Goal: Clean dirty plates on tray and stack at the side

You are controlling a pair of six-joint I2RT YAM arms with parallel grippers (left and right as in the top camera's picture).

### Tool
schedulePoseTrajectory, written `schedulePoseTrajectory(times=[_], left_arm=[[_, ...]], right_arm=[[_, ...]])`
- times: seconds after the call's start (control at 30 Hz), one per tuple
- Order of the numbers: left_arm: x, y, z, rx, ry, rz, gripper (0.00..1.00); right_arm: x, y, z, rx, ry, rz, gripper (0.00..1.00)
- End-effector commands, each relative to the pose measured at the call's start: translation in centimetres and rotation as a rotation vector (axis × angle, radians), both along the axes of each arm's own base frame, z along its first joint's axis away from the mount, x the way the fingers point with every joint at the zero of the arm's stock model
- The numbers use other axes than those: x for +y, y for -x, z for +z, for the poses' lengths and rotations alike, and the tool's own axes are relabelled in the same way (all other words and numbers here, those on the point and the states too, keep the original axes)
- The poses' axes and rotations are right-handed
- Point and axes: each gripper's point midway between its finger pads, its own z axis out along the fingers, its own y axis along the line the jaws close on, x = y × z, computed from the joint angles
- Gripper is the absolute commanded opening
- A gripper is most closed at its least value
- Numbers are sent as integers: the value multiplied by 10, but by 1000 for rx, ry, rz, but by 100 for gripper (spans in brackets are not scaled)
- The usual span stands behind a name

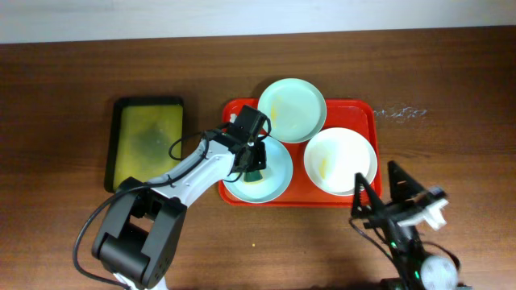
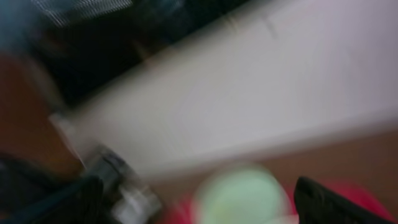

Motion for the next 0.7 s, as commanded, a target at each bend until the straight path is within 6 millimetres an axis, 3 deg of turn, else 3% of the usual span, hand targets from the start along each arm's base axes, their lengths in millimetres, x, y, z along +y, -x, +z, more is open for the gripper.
schedulePoseTrajectory(times=[0.0,0.03,0.07,0.13,0.2,0.3,0.33,0.37,0.5,0.57,0.67], left_arm=[[1,3,-6,10,-15,5,0],[1,3,-6,11,-15,5,0],[1,3,-6,11,-15,5,0],[1,3,-6,11,-15,5,0],[1,3,-6,10,-15,5,0],[1,3,-6,11,-15,5,0],[1,3,-6,11,-15,5,0],[1,3,-6,11,-15,5,0],[2,4,-6,15,-17,5,0],[2,4,-6,15,-16,5,0],[1,4,-6,17,-14,3,0]], right_arm=[[9,45,81,-275,-112,125,99],[9,42,96,-199,-79,102,99],[7,31,92,-49,-22,56,99],[-7,6,47,395,186,-60,99],[5,-12,21,679,230,34,99],[57,-49,1,844,170,388,96],[67,-61,-17,903,145,466,68],[70,-68,-34,962,133,488,58],[109,-89,-150,1284,180,576,51],[129,-94,-175,1300,216,614,45],[129,-105,-202,1335,252,521,46]])
